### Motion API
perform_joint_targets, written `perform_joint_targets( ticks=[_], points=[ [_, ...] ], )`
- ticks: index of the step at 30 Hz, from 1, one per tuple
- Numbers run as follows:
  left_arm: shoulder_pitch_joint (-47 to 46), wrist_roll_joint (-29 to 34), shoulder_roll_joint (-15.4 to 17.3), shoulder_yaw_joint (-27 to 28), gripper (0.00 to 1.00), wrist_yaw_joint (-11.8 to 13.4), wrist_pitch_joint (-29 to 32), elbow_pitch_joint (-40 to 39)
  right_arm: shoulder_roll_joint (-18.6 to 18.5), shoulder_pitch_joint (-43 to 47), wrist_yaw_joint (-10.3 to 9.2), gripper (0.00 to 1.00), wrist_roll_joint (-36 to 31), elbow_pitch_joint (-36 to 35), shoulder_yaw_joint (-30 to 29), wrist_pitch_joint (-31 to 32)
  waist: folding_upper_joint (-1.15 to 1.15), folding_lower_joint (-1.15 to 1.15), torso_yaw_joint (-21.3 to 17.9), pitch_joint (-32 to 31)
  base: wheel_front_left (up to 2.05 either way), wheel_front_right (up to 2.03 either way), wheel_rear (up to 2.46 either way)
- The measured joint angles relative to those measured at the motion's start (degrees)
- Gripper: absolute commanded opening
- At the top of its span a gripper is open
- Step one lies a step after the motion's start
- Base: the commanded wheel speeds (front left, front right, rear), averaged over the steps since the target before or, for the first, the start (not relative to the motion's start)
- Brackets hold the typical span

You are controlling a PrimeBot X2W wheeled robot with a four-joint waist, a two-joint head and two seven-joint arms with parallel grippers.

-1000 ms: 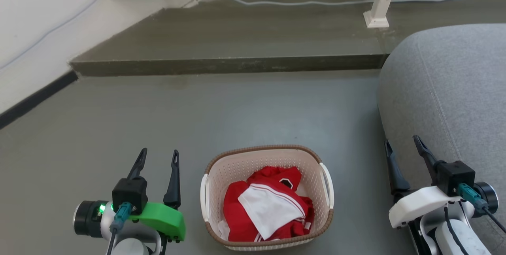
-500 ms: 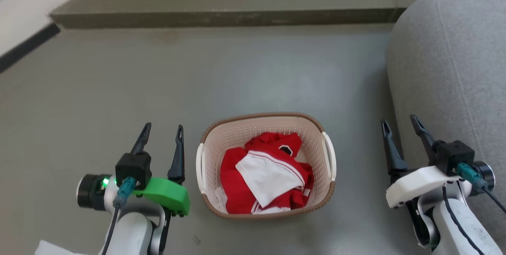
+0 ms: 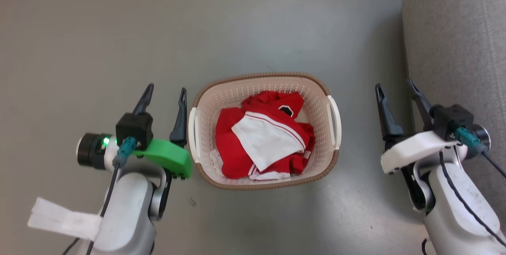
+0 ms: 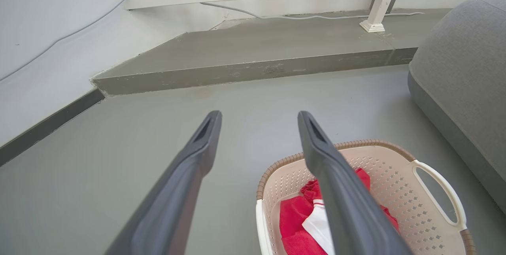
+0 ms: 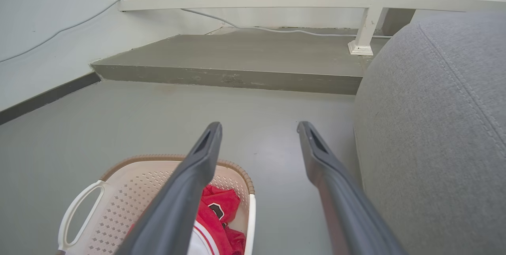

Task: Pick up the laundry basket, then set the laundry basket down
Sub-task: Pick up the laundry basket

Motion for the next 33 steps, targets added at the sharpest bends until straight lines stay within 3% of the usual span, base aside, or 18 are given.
perform_joint_targets(
  ticks=[11, 17, 26, 33],
  points=[
    [-13.16, -1.54, -0.37, -1.19, 1.0, -2.98, 2.45, 5.76, -0.02, -12.73, 1.98, 1.0, -0.22, 4.48, 0.67, -0.23, 0.0, 0.0, -0.17, 9.88, 0.0, 0.0, 0.0],
    [-18.99, -1.88, -0.63, -1.2, 1.0, -4.33, 3.12, 10.78, 0.78, -17.66, 2.01, 1.0, -0.2, 8.9, 0.75, -0.24, 0.0, 0.01, -0.47, 14.55, 0.0, 0.0, 0.0],
    [-22.35, -3.26, -0.96, -1.24, 1.0, -6.47, 4.64, 18.92, 1.87, -21.06, 3.03, 1.0, -0.42, 14.85, 2.57, -0.24, 0.0, 0.0, -0.96, 20.02, 0.0, 0.0, 0.0],
    [-23.57, -4.08, -1.33, -0.58, 1.0, -6.55, 4.68, 24.54, 2.66, -23.34, 3.63, 1.0, -0.56, 18.31, 3.66, -0.24, 0.0, 0.0, -1.4, 23.69, 0.0, 0.0, 0.0]
  ],
)
